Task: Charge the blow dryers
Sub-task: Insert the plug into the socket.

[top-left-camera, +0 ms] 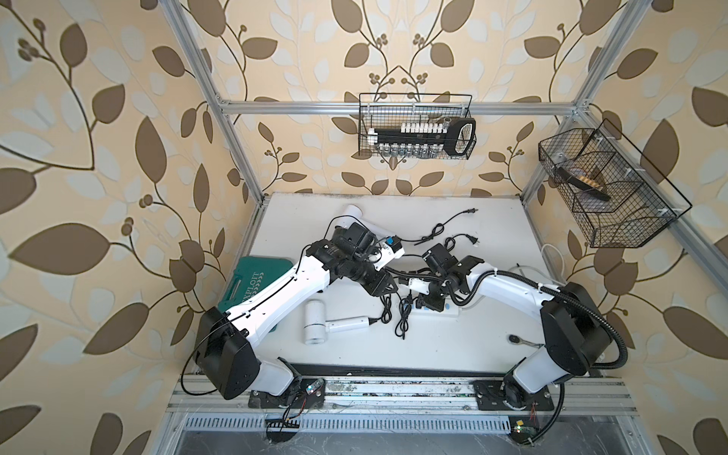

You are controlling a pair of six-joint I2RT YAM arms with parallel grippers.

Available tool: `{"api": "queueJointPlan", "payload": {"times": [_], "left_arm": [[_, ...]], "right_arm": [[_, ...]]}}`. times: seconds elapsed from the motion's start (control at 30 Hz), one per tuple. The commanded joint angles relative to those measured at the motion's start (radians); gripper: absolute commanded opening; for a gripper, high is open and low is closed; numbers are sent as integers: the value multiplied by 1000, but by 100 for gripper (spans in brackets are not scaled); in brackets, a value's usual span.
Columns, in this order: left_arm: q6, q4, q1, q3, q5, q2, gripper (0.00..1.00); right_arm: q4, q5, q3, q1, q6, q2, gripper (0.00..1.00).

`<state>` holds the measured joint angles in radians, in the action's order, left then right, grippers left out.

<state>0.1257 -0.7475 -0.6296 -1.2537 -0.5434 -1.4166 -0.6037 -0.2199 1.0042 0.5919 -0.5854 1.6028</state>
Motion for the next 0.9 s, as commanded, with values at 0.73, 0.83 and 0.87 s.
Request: {"api": "queueJointPlan", "payload": {"times": [0.73, 0.83, 0.87], "left_arm": [[-4, 0, -11, -6, -13, 7, 36], [-1, 0, -11, -4, -10, 10, 36], [-1, 0, -11, -4, -8, 10, 36]], "right_arm": [[-58, 119, -69, -11, 83, 76, 0], [-51, 113, -65, -11, 89, 76, 3], [-42, 108, -72, -11, 93, 70, 5]]}}
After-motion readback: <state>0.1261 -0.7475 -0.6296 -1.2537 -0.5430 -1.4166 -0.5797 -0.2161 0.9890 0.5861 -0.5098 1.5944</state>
